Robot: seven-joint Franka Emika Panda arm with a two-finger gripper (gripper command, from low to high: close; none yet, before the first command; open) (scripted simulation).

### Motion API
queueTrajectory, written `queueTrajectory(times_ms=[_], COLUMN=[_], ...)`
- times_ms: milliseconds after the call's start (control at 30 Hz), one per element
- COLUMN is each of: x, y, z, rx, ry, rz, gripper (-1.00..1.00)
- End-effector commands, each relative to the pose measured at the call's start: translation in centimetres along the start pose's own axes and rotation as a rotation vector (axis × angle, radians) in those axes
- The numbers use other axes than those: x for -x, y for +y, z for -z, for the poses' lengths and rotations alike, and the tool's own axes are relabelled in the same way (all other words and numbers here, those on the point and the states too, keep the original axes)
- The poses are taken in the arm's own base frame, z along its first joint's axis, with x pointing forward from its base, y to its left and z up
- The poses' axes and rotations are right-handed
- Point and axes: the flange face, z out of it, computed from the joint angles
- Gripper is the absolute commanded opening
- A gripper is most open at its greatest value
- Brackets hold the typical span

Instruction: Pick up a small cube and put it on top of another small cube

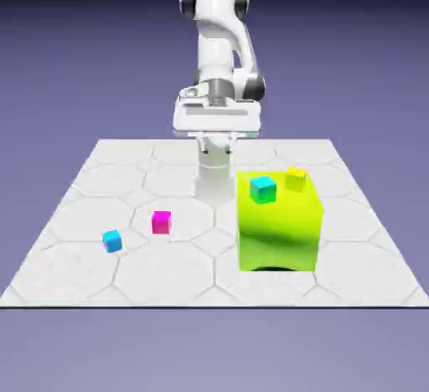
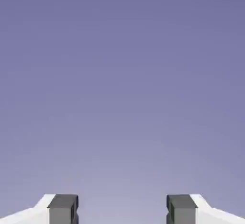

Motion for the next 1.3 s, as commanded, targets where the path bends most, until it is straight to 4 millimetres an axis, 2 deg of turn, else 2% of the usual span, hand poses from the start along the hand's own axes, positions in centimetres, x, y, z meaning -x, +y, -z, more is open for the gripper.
queueTrajectory(times_ms=[0,167,333,433,533,733,767,800,967,1000,1033,1067,1233,1267], x=[-0.7,-2.2,-1.5,-0.3,1.1,3.7,4.0,4.0,8.9,8.9,8.9,8.9,4.1,3.6], y=[1.8,11.5,21.5,27.2,32.3,40.9,41.9,41.9,41.9,41.9,41.9,41.9,41.9,41.4], z=[-1.4,-7.3,-10.6,-11.4,-11.4,-9.3,-8.9,-8.9,-13.2,-13.2,-13.2,-13.2,-8.9,-9.4], rx=[0.052,0.296,0.503,0.603,0.68,0.753,0.753,0.753,0.752,0.752,0.752,0.752,0.753,0.765], ry=[-0.046,-0.272,-0.478,-0.587,-0.681,-0.813,-0.823,-0.823,-0.823,-0.823,-0.823,-0.823,-0.823,-0.812], rz=[-0.07,-0.423,-0.786,-1.01,-1.237,-1.693,-1.752,-1.752,-1.752,-1.752,-1.752,-1.752,-1.752,-1.678], gripper=[0.0,0.0,0.0,0.0,0.0,0.0,0.0,0.0,0.0,0.0,-1.0,-1.0,-1.0,-1.0])
